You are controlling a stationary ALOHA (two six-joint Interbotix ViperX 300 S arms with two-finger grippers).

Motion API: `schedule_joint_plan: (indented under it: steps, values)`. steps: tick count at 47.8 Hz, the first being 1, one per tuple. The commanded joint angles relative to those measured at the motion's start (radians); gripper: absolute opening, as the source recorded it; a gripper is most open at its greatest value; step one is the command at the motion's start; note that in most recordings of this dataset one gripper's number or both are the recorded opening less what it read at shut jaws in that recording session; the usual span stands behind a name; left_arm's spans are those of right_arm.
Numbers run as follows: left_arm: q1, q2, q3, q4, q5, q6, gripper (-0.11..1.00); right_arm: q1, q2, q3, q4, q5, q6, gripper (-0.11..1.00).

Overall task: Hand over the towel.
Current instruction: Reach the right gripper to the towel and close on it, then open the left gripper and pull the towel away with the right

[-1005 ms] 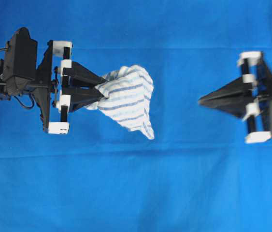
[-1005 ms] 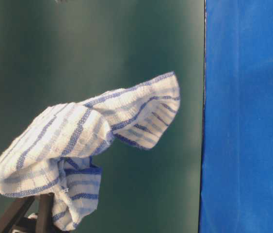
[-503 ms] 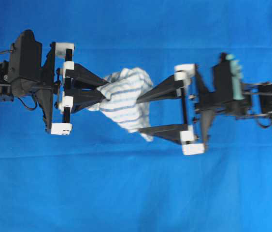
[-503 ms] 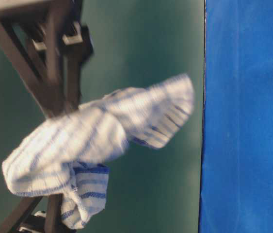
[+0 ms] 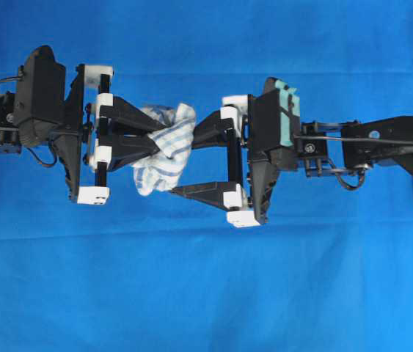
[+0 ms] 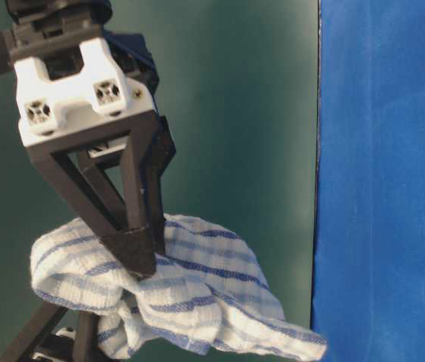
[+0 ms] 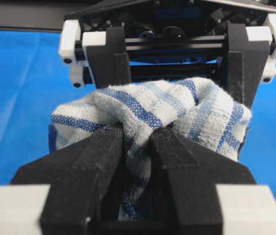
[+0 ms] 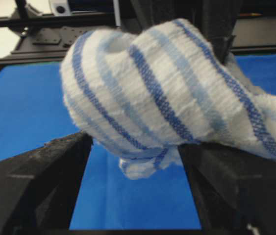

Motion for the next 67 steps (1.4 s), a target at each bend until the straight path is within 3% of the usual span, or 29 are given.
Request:
schedule_joint_plan:
  steps: [1, 9, 19, 46, 49, 59, 62, 67]
  values:
    - [-0.003, -0.008, -0.025, 0.002, -0.002, 0.002, 0.09, -0.012, -0.011, -0.025, 0.014, -0.002, 0.002, 0.73]
    - [-0.002, -0.008, -0.023, 0.002, 0.002, 0.002, 0.09, -0.026, -0.011, -0.025, 0.037, 0.011, 0.0, 0.65]
    - [-0.003, -0.008, -0.023, 0.003, 0.008, 0.003, 0.09, -0.025, -0.012, -0.025, 0.017, 0.02, -0.011, 0.1]
    - [-0.005, -0.003, -0.029, 0.005, 0.005, 0.012, 0.11, -0.02, -0.041, 0.005, 0.011, 0.021, -0.011, 0.09]
    - [-0.005, -0.008, -0.026, 0.0, 0.003, 0.006, 0.23, -0.017, -0.055, 0.015, 0.012, 0.021, -0.011, 0.09]
    - [-0.006, -0.058, 0.015, 0.0, -0.006, -0.011, 0.82, -0.003, -0.175, 0.115, 0.012, 0.026, -0.003, 0.09]
    - [-0.005, -0.084, 0.034, 0.0, -0.014, -0.011, 0.91, 0.0, -0.221, 0.155, 0.011, 0.025, 0.0, 0.09]
    - [-0.006, -0.13, 0.067, 0.0, -0.015, -0.011, 0.9, 0.002, -0.307, 0.222, 0.014, 0.026, 0.002, 0.09]
